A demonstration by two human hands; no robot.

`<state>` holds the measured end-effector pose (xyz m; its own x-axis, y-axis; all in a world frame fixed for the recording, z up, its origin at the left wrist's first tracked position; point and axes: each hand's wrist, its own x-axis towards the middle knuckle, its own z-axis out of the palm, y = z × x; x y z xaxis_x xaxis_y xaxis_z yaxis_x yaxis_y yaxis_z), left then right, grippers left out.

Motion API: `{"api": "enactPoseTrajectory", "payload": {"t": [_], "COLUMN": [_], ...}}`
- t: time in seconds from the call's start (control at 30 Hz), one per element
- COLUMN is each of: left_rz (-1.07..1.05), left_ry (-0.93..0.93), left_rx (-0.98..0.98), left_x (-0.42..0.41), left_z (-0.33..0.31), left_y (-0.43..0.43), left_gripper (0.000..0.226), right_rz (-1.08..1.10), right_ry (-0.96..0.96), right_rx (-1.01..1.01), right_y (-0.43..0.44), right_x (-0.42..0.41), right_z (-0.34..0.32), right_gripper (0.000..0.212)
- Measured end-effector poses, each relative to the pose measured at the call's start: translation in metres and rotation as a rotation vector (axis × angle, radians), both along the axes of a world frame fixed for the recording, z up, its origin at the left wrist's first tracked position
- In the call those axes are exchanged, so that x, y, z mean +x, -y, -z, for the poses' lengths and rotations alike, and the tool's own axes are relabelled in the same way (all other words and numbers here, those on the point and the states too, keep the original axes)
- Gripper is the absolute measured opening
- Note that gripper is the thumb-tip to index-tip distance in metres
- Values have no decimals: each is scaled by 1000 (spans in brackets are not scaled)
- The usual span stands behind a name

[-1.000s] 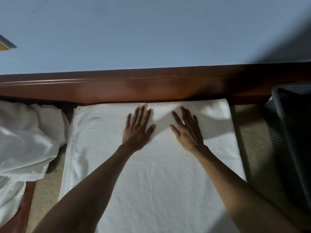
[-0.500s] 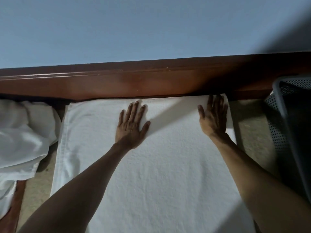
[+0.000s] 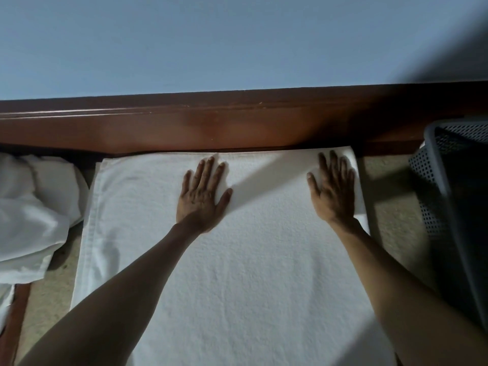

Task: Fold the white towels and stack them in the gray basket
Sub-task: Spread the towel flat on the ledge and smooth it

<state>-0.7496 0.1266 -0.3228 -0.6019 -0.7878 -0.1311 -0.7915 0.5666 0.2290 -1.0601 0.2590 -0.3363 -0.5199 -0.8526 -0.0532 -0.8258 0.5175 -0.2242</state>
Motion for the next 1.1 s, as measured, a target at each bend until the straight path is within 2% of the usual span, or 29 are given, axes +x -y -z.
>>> {"api": "enactPoseTrajectory", "payload": {"t": [0.1,0.23,0.33,0.5,0.73,0.97,1.03,1.1], "left_rz": [4,9,29,30,-286,-404,-329,-232], "left_ry": [-6,-18,-25,-22,68,-4,-52,-67], "left_rx": [1,16,33,40,32,15,42,83], "left_x": [1,1,7,59,170,157,147,142], "left_z": [1,2,3,0,-8,-7,-8,-5], "left_y": [1,1,2,10,71,57,24,-16], "left_gripper": [69,68,66,65,74,78,76,74], "right_rz": [104,-83,-64,-23,-13,-2,6,-81], "right_ry": [63,130,121,15,-12,6,29,38], "right_rx": [-34,-134,-110,-170,-205,-134,-106,-121], "right_y": [19,41,48,47,47,51,52,49], "right_x": [27,119,163,160,164,169,182,208], "right_z": [-8,-10,1,8,6,3,-3,-11], "right_gripper": [73,64,60,56,56,56,58,58]}}
